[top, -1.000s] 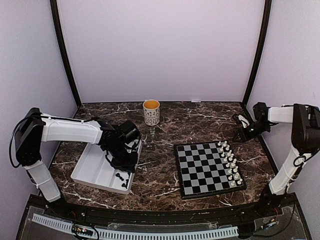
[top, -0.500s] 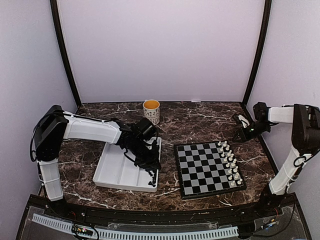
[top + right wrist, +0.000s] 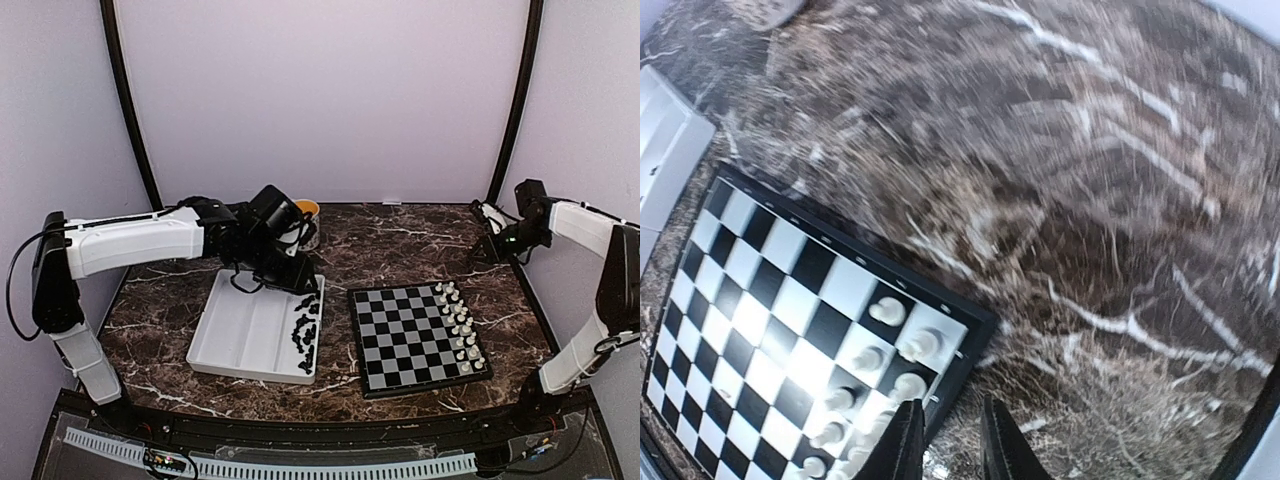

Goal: Set up the chess pieces on the board
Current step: Move the storage box to the center of the board, then pick up the chess pile from the storage box.

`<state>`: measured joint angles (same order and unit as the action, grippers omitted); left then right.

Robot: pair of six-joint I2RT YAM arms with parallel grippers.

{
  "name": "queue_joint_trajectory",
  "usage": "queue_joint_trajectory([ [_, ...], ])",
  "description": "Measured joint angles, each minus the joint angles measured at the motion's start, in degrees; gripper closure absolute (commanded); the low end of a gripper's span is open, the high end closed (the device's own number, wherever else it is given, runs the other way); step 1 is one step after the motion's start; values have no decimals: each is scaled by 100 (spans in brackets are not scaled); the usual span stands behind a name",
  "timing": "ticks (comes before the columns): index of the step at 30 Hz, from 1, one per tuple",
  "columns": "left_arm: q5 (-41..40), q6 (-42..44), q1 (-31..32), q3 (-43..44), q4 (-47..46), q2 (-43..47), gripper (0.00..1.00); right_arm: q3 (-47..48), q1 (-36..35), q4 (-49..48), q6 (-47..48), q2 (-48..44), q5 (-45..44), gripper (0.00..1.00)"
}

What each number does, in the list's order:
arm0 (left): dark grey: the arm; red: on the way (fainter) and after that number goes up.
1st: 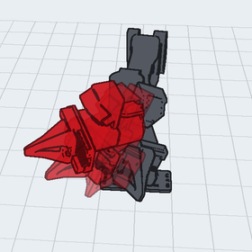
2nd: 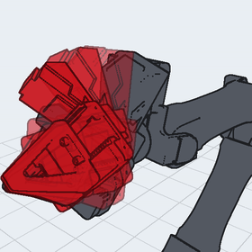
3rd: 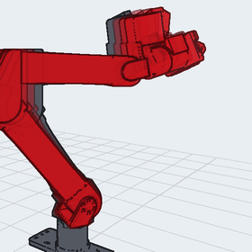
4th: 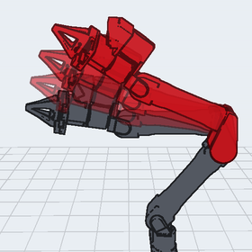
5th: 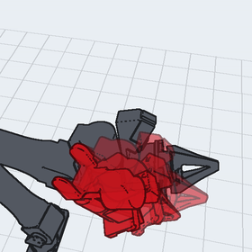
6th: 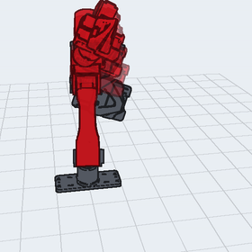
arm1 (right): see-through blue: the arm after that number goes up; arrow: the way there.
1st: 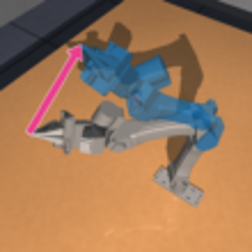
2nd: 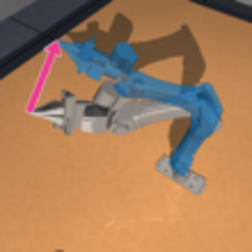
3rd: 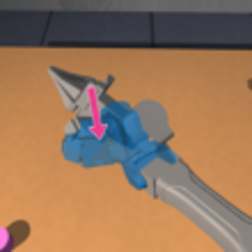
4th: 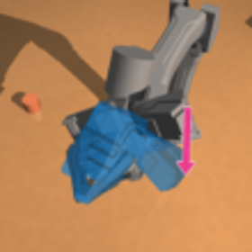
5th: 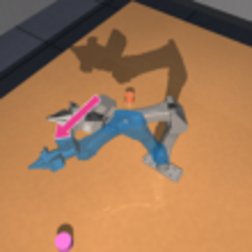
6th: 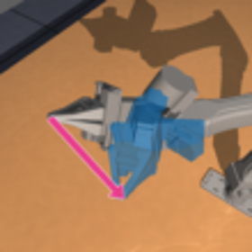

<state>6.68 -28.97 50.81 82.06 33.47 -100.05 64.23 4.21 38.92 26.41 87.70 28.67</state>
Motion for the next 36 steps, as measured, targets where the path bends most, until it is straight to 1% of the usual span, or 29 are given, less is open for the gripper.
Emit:
queue_joint_trajectory([
  [1, -225, 236, -15, -7, -7, 157, 68, 79, -103, 31, 11, -72, -2, 78],
  [2, -529, 487, -50, -13, -42, 291, 72, 173, -271, 55, 33, -153, -35, 78],
  [5, -1051, 883, -223, -20, -197, 376, 76, 407, -970, 103, 122, -337, -131, 79],
  [6, -1191, 929, -302, -39, -254, 326, 76, 463, -1248, 114, 164, -365, -184, 79],
  [9, -1390, 944, -474, -59, -337, 42, 73, 529, -1906, 151, 269, -374, -302, 79],
  [11, -1410, 927, -540, -59, -409, -236, 71, 525, -2140, 190, 339, -356, -332, 80],
  [16, -1224, 1034, -544, 24, -420, -887, 68, 367, -2304, 181, 463, -308, -337, 81],
  [17, -1163, 1086, -544, 59, -420, -984, 66, 310, -2312, 175, 476, -306, -332, 81],
  [20, -1010, 1220, -560, 195, -378, -1172, 63, 131, -2328, 144, 494, -306, -321, 81],
  [24, -859, 1357, -568, 365, -321, -1270, 61, -26, -2330, 111, 503, -306, -319, 81],
  [27, -774, 1394, -570, 404, -304, -1320, 62, -68, -2330, 79, 501, -306, -319, 81],
  [36, -566, 1425, -570, 428, -214, -1674, 73, -72, -2330, 2, 498, -306, -308, 81],
])
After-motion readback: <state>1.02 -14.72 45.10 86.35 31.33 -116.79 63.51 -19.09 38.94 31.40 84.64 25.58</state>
